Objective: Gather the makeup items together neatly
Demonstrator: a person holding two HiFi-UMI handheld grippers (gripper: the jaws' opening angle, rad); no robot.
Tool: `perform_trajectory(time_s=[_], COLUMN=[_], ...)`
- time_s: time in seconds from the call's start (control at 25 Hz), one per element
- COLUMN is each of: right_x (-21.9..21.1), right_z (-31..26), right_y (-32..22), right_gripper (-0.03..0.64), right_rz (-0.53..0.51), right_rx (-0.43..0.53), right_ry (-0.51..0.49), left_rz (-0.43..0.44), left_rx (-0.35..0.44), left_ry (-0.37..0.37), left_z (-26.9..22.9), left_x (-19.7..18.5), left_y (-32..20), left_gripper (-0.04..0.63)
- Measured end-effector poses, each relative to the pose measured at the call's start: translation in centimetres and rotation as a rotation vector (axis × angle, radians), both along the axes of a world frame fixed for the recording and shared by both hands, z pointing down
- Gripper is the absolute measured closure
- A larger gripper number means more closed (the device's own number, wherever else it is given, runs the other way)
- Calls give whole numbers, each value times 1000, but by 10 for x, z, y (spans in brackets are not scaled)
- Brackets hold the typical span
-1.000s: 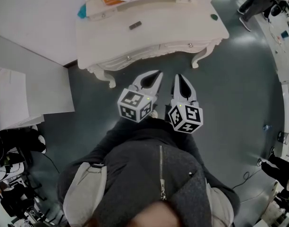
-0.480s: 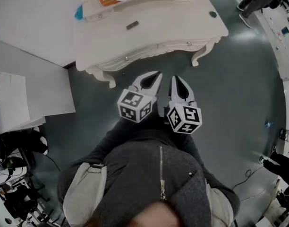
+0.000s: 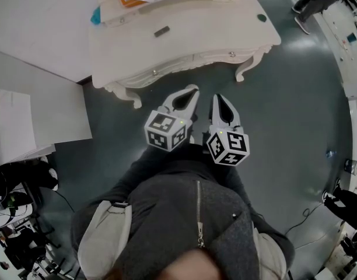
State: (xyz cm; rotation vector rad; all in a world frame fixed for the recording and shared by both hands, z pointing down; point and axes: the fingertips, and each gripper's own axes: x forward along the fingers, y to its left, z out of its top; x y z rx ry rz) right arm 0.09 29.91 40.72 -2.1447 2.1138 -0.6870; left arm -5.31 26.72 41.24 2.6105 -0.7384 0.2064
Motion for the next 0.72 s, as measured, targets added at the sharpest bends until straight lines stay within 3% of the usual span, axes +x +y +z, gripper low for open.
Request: perform_trajectory(time_s=[0.44,0.72], right_x=[22,33], right_z=[-2,-4], right_y=[-27,-73], right_gripper=[614,614], right_rz=[35,22], right_rx=[20,23], right_ry=[22,13], left_rz=[23,21], left_rx=[4,13], left_ry=[3,-4], left_z=[1,-3], left_x=[22,35], left_y=[-32,-75], left_gripper=[586,586])
